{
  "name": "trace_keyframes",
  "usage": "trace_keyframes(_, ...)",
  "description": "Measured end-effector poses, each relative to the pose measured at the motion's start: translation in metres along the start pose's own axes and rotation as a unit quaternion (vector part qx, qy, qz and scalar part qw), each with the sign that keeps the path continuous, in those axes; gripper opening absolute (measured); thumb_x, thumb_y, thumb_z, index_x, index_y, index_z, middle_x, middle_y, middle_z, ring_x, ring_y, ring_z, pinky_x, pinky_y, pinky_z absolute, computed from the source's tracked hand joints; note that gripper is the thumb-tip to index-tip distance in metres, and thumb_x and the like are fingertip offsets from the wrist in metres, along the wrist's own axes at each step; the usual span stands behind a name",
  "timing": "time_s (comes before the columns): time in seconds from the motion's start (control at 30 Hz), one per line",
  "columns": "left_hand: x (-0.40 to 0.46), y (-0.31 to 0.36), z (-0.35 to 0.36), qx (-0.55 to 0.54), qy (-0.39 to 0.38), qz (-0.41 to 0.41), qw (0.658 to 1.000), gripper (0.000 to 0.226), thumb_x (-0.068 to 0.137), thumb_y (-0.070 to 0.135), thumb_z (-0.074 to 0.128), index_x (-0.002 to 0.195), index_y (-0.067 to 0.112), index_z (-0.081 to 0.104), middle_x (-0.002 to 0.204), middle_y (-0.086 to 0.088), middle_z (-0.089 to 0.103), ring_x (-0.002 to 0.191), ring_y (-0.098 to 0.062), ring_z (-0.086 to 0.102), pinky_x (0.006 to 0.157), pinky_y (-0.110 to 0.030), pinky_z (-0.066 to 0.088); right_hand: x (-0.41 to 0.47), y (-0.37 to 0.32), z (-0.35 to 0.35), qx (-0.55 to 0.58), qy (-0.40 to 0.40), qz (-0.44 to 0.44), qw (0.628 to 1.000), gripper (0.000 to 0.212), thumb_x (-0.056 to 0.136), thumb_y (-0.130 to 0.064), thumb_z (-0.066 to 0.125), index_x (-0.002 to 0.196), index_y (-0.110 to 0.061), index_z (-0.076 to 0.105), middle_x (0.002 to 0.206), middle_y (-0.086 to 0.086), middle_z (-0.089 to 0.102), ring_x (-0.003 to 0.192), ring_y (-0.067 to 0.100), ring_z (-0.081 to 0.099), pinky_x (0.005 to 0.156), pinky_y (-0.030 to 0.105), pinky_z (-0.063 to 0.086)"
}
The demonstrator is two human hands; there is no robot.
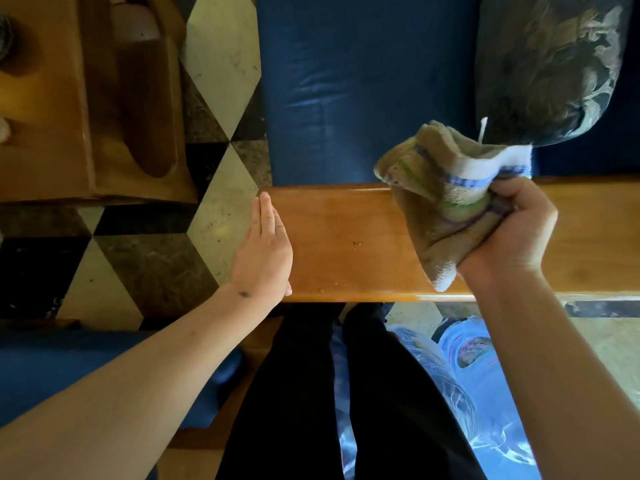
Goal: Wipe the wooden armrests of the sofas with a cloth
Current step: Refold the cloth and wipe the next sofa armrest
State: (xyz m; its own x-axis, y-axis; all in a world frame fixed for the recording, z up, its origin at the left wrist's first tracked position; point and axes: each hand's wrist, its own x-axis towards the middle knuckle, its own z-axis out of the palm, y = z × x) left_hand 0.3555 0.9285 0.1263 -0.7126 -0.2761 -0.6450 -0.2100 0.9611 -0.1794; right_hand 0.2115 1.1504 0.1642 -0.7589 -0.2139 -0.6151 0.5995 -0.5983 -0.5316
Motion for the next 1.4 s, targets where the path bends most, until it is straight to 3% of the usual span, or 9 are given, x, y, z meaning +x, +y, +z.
trace_keyframes(0.23,0.003,0.010,-0.013,0.059,-0.039,-0.001,0.998,0.154,0.058,0.061,0.091,0.154,-0.016,-0.003,0.163,-0.038,-0.009,0.153,-0.047,0.018,0.116,-0.044,0.039,-0.026,-0.081,-0.052,-0.134,0.110,-0.006,0.985,0.053,0.094,-0.010,0.035,0.066,-0.014,0.079,0.072,0.004,0.075,0.072,0.019,0.075,0.069,0.030,0.061)
trace_keyframes(0.37,0.001,0.066,-0.044,-0.013,0.048,0.130,0.990,0.145,0.058,0.068,0.087,0.160,-0.003,0.012,0.168,-0.029,0.008,0.154,-0.048,0.015,0.121,-0.058,0.030,-0.039,-0.143,-0.085,-0.176,0.242,-0.032,0.954,0.034,0.098,-0.015,0.038,0.084,-0.012,0.069,0.069,0.005,0.076,0.062,0.019,0.076,0.055,0.030,0.061)
trace_keyframes(0.5,0.004,0.162,-0.070,-0.063,0.062,0.236,0.968,0.130,0.074,0.073,0.072,0.161,0.009,-0.002,0.170,-0.021,-0.003,0.156,-0.043,0.000,0.125,-0.058,0.016,-0.045,-0.186,-0.119,-0.180,0.336,-0.125,0.916,0.037,0.098,-0.015,0.042,0.068,-0.021,0.064,0.053,-0.006,0.066,0.042,0.008,0.063,0.045,0.019,0.054)
trace_keyframes(0.73,0.025,0.267,-0.069,-0.071,0.101,0.269,0.955,0.106,0.088,0.063,0.065,0.161,0.014,0.007,0.170,-0.021,-0.002,0.156,-0.044,0.000,0.124,-0.059,0.017,-0.022,-0.247,-0.182,-0.229,0.413,-0.166,0.866,0.010,0.079,-0.023,0.054,0.084,-0.017,0.060,0.073,0.001,0.066,0.066,0.020,0.065,0.060,0.028,0.051)
trace_keyframes(0.87,0.025,0.281,-0.054,-0.034,0.103,0.256,0.961,0.107,0.089,0.061,0.063,0.162,0.012,0.002,0.169,-0.026,-0.005,0.154,-0.049,-0.001,0.122,-0.065,0.016,0.004,-0.220,-0.206,-0.266,0.413,-0.121,0.863,0.018,0.094,-0.027,0.051,0.076,-0.027,0.050,0.048,-0.012,0.055,0.048,0.009,0.055,0.049,0.024,0.044)
trace_keyframes(1.0,0.026,0.275,-0.059,-0.064,0.098,0.286,0.951,0.096,0.091,0.055,0.063,0.162,0.015,0.012,0.171,-0.021,-0.001,0.157,-0.042,0.002,0.125,-0.058,0.018,0.024,-0.197,-0.210,-0.234,0.412,-0.129,0.871,0.012,0.098,-0.031,0.056,0.104,-0.021,0.059,0.087,-0.002,0.060,0.074,0.011,0.058,0.073,0.028,0.050)
trace_keyframes(1.07,0.020,0.263,-0.063,-0.125,0.103,0.288,0.944,0.090,0.091,0.048,0.068,0.159,0.013,0.022,0.171,-0.018,0.010,0.157,-0.036,0.010,0.125,-0.053,0.021,0.030,-0.183,-0.203,-0.173,0.361,-0.115,0.909,0.008,0.095,-0.027,0.062,0.092,-0.019,0.063,0.079,-0.004,0.061,0.061,0.005,0.059,0.062,0.022,0.049)
trace_keyframes(1.17,0.002,0.221,-0.050,-0.187,0.129,0.215,0.950,0.096,0.085,0.056,0.073,0.158,0.013,0.027,0.169,-0.019,0.018,0.156,-0.037,0.016,0.124,-0.053,0.024,0.032,-0.129,-0.171,-0.129,0.262,-0.048,0.955,0.018,0.089,-0.025,0.062,0.074,-0.022,0.052,0.068,0.003,0.047,0.035,0.007,0.041,0.037,0.018,0.036)
trace_keyframes(1.4,-0.003,0.073,-0.003,-0.241,0.133,0.018,0.961,0.133,0.065,0.081,0.073,0.162,0.013,0.014,0.170,-0.016,0.013,0.157,-0.034,0.012,0.124,-0.055,0.021,0.014,0.004,-0.085,-0.145,0.130,0.031,0.980,0.028,0.083,-0.021,0.059,0.061,-0.022,0.042,0.039,-0.005,0.033,0.027,0.011,0.027,0.039,0.016,0.022)
